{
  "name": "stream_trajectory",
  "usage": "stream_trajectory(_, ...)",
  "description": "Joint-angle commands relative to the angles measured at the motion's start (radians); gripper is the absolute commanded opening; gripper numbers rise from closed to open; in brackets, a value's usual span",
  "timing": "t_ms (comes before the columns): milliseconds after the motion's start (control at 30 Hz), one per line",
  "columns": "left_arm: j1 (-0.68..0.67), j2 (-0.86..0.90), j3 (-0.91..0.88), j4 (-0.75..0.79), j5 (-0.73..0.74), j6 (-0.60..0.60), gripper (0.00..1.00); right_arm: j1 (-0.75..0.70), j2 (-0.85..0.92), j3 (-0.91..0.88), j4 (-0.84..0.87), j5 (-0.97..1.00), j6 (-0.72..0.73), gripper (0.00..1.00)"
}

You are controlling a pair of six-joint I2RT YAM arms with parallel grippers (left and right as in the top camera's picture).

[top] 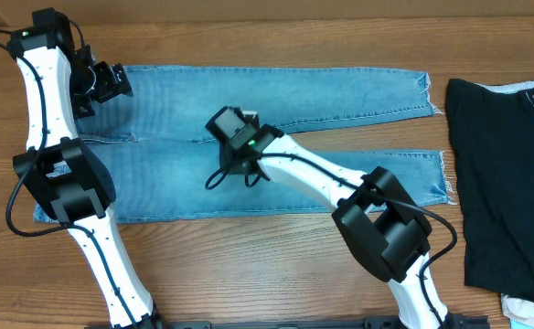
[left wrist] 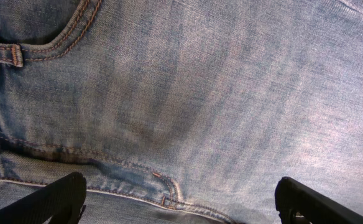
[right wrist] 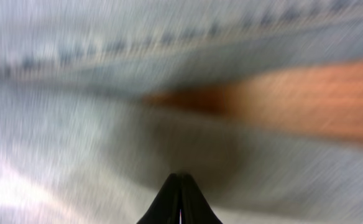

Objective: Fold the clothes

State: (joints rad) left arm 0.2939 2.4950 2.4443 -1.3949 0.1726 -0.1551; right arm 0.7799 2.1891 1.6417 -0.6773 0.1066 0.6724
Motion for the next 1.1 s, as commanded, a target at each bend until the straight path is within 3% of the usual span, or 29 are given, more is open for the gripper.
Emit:
stream_trajectory(0, -0.006, -0.042, 0.014, 0.002, 0.008, -0.006, 1.00, -0.044, 0.054, -0.006, 0.026, 0.049, -0.018, 0.04)
stream_trajectory(267, -0.006, -0.042, 0.014, 0.001, 0.008, -0.006, 1.00, -0.051, 0.175, -0.006, -0.085, -0.169, 0.067, 0.04)
stream_trajectory(400, -0.006, -0.042, 0.013, 0.002, 0.008, -0.006, 1.00, -0.045, 0.175, 0.003, -0.090, -0.150, 0.078, 0.04)
stream_trajectory(467, -0.006, -0.042, 0.013, 0.001, 0.008, -0.006, 1.00, -0.056, 0.167, 0.053, -0.076, -0.104, -0.004, 0.14)
stream_trajectory(533, -0.006, -0.042, 0.013, 0.002, 0.008, -0.006, 1.00, -0.072, 0.139, 0.139, -0.108, -0.100, -0.142, 0.30)
stream_trajectory(600, -0.006, -0.042, 0.013, 0.002, 0.008, -0.006, 1.00, -0.102, 0.084, 0.313, -0.233, -0.059, -0.285, 0.66)
stream_trajectory(667, -0.006, -0.042, 0.013, 0.002, 0.008, -0.006, 1.00, -0.139, 0.026, 0.486, -0.396, 0.030, -0.285, 0.85)
stream_trajectory(700, -0.006, -0.042, 0.013, 0.002, 0.008, -0.006, 1.00, -0.161, -0.002, 0.555, -0.457, 0.053, -0.285, 1.00)
stream_trajectory(800, -0.006, -0.042, 0.013, 0.002, 0.008, -0.006, 1.00, -0.217, -0.052, 0.653, -0.474, 0.058, -0.284, 1.00)
stream_trajectory(1067, -0.006, -0.042, 0.013, 0.002, 0.008, -0.006, 1.00, -0.297, -0.062, 0.655, -0.403, 0.058, -0.284, 1.00)
